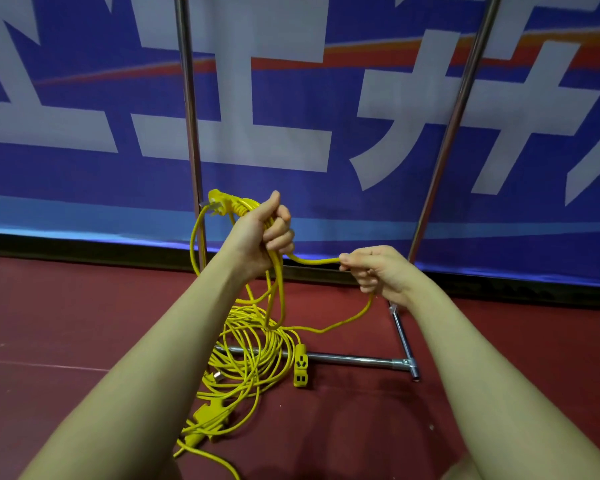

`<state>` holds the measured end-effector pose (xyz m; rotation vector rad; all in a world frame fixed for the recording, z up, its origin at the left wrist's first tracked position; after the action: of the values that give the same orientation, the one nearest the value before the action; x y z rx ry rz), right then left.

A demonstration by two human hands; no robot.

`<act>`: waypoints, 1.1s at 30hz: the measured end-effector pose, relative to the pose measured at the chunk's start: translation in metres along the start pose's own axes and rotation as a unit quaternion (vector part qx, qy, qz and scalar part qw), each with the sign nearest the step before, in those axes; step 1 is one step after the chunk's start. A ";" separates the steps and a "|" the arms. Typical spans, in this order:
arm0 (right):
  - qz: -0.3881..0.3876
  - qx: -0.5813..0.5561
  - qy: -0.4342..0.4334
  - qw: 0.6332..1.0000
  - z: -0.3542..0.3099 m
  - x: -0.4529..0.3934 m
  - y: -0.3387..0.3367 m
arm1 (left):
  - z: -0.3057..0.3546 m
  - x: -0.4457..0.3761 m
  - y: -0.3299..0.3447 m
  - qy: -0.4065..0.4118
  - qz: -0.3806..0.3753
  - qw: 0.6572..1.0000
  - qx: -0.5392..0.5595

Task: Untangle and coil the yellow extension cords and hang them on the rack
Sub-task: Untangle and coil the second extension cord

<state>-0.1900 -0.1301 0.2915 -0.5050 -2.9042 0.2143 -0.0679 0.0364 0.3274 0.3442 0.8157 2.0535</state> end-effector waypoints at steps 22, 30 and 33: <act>-0.045 -0.434 0.041 0.899 -0.046 0.016 0.022 | -0.048 0.012 -0.009 -0.156 -0.220 0.880 -0.391; 0.024 -0.368 0.031 0.929 -0.037 0.006 0.018 | -0.038 0.014 0.010 -0.074 -0.184 0.948 -0.250; 0.057 -0.297 0.042 0.952 -0.030 0.004 0.017 | -0.024 0.011 0.018 -0.010 -0.102 0.986 -0.129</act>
<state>-0.1823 -0.1094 0.3182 -0.7439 -2.8187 -0.6721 -0.0978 0.0281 0.3208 0.1303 0.5409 1.9298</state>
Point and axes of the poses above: each hand's wrist, its own x-axis away from the middle knuckle, its own y-axis out of the palm, z = x × y, the point moved 1 cm from there along -x, towards the middle knuckle, and after that the axes turned 5 degrees about x, right-handed, at the moved point
